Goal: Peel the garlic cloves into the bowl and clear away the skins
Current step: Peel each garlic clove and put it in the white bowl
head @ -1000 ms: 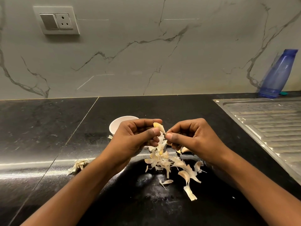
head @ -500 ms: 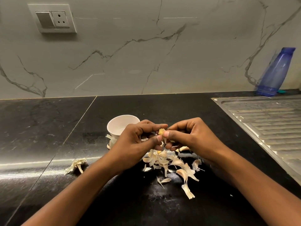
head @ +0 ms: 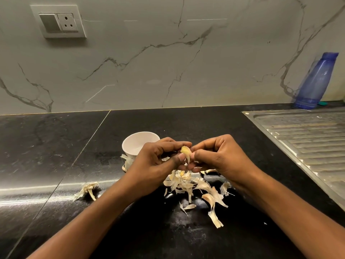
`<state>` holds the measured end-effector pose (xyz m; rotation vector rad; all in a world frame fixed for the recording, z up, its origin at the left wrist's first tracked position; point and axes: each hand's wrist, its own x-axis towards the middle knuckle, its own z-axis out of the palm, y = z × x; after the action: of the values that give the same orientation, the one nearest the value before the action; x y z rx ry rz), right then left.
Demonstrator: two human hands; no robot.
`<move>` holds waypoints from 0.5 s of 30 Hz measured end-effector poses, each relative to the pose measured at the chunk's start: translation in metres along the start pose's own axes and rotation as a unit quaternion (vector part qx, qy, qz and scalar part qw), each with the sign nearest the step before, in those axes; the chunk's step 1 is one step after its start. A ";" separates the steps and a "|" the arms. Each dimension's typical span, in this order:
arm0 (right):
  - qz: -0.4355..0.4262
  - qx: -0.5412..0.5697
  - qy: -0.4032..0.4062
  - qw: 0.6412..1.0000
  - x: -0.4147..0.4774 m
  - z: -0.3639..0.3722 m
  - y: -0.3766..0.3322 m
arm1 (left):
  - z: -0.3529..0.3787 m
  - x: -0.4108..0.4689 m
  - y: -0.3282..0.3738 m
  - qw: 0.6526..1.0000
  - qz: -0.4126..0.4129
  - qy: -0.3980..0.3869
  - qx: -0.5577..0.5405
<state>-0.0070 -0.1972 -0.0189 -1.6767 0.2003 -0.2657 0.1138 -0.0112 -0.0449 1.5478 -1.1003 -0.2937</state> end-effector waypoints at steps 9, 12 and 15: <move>-0.012 0.009 0.016 1.000 0.001 -0.002 -0.001 | 0.001 0.000 0.004 0.999 -0.011 0.012 -0.049; -0.011 0.019 0.011 1.000 0.002 -0.004 -0.002 | 0.001 0.000 0.007 0.998 -0.015 0.026 -0.047; -0.014 0.026 -0.002 1.000 0.002 -0.003 -0.003 | 0.002 -0.001 0.009 0.998 -0.019 0.040 -0.043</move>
<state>-0.0063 -0.2006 -0.0154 -1.6300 0.1652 -0.2856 0.1074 -0.0110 -0.0376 1.4929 -0.9840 -0.2979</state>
